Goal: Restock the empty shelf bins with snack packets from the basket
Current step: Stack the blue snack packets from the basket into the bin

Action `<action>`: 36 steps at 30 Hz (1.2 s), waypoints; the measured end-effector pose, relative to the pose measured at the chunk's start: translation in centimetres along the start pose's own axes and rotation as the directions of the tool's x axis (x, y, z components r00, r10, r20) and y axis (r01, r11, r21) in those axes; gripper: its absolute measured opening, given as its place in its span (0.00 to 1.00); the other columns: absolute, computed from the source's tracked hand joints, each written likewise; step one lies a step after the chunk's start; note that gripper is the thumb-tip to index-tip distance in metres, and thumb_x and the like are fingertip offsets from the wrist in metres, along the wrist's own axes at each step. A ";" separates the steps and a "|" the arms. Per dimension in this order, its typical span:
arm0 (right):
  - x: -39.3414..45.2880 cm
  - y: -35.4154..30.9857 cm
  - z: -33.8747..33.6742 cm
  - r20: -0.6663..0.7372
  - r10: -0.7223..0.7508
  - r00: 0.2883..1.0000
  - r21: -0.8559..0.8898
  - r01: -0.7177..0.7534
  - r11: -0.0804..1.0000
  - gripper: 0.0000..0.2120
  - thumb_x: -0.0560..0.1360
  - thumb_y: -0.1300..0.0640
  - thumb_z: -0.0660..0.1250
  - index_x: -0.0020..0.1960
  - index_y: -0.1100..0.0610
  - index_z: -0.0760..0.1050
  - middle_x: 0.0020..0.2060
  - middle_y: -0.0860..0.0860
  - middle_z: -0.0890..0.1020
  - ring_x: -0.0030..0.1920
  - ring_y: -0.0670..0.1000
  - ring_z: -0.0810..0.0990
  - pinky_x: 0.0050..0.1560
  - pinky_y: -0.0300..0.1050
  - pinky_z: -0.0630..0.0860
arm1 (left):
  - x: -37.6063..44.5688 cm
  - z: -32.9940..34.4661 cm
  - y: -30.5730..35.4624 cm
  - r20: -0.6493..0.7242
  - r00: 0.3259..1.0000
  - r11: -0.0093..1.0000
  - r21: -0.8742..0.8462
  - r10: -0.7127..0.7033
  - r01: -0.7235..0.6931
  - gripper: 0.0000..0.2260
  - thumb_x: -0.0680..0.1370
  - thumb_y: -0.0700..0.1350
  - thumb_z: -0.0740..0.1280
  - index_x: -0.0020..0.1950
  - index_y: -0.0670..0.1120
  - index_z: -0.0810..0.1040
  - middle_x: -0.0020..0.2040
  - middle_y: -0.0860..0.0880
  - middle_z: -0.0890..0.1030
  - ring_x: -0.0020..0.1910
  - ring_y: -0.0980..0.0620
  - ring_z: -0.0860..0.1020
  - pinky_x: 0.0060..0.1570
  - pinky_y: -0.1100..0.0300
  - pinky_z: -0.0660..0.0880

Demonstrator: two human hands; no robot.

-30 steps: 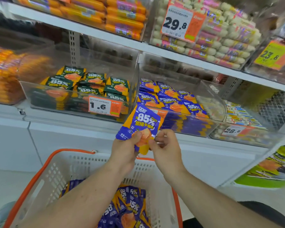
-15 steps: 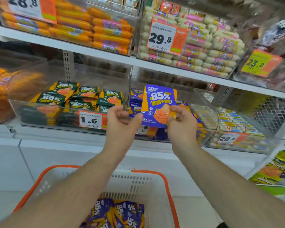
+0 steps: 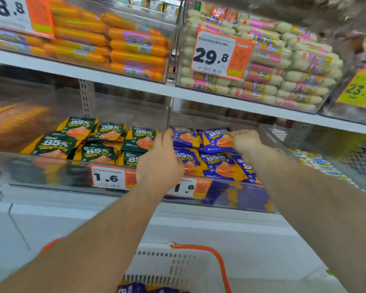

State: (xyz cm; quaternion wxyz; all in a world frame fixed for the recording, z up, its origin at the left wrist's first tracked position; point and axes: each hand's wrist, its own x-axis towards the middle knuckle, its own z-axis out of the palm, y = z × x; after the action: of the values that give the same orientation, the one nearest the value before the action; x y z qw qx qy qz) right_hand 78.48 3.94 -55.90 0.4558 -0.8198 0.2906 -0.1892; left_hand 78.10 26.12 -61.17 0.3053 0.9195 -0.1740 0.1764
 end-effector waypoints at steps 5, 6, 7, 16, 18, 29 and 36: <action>3.5 0.6 2.0 0.034 -0.071 0.997 -0.407 0.079 0.910 0.14 0.80 0.60 0.60 0.64 0.61 0.76 0.63 0.57 0.78 0.64 0.57 0.76 0.64 0.49 0.73 | -0.2 0.2 -0.1 -0.050 0.999 1.000 -0.008 0.019 -0.019 0.31 0.76 0.50 0.65 0.75 0.48 0.56 0.74 0.50 0.63 0.58 0.45 0.78 0.47 0.52 0.74; 3.4 0.6 2.2 0.026 -0.040 0.999 -0.370 0.047 0.928 0.13 0.78 0.57 0.66 0.59 0.62 0.78 0.58 0.58 0.81 0.59 0.58 0.78 0.61 0.52 0.75 | -0.2 0.2 -0.1 -0.060 0.998 1.000 -0.001 0.025 -0.025 0.31 0.76 0.51 0.65 0.76 0.48 0.56 0.74 0.50 0.63 0.58 0.46 0.78 0.47 0.52 0.74; 3.4 0.9 2.5 0.045 -0.038 0.998 -0.374 0.052 0.926 0.14 0.74 0.55 0.72 0.55 0.63 0.79 0.53 0.58 0.82 0.55 0.58 0.79 0.59 0.54 0.77 | -0.2 0.3 -0.1 -0.068 0.997 1.000 0.003 0.029 -0.028 0.32 0.76 0.51 0.64 0.76 0.48 0.55 0.74 0.50 0.63 0.57 0.46 0.78 0.47 0.52 0.75; 3.8 1.5 4.3 0.117 0.016 0.993 -0.611 0.059 0.790 0.41 0.65 0.40 0.77 0.70 0.58 0.69 0.64 0.58 0.76 0.65 0.62 0.72 0.65 0.60 0.70 | -0.3 0.4 -0.2 -0.099 0.994 0.999 0.017 0.042 -0.040 0.32 0.76 0.52 0.64 0.77 0.47 0.54 0.75 0.50 0.62 0.59 0.48 0.77 0.45 0.55 0.73; 3.6 1.6 4.4 0.127 0.022 0.992 -0.602 0.060 0.796 0.39 0.67 0.41 0.76 0.70 0.57 0.69 0.63 0.57 0.76 0.63 0.61 0.73 0.64 0.59 0.71 | -0.3 0.4 -0.2 -0.099 0.994 0.999 0.028 0.041 -0.038 0.33 0.77 0.52 0.64 0.77 0.47 0.53 0.75 0.50 0.62 0.59 0.49 0.77 0.44 0.57 0.70; 2.1 0.8 3.2 0.061 0.002 0.998 -0.584 0.034 0.811 0.25 0.65 0.39 0.76 0.53 0.55 0.77 0.51 0.54 0.81 0.56 0.58 0.77 0.56 0.54 0.77 | -0.3 0.0 0.1 -0.053 0.998 0.999 0.024 0.044 -0.043 0.32 0.76 0.53 0.65 0.76 0.46 0.55 0.73 0.49 0.64 0.56 0.48 0.78 0.45 0.54 0.75; -5.3 -0.1 2.9 -0.107 -0.427 0.898 -0.500 0.322 0.804 0.04 0.72 0.58 0.66 0.43 0.56 0.79 0.42 0.53 0.82 0.45 0.55 0.79 0.44 0.47 0.77 | 0.3 -0.7 0.2 0.067 0.998 1.000 -0.002 0.004 -0.004 0.32 0.74 0.53 0.70 0.73 0.47 0.59 0.69 0.46 0.66 0.61 0.45 0.75 0.58 0.47 0.74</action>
State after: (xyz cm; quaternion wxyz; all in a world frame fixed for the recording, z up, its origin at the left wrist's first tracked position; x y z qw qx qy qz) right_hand 76.16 9.29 -57.49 0.1623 -0.9213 0.2064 -0.2869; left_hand 78.07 26.30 -60.43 0.2999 0.9242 -0.1860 0.1459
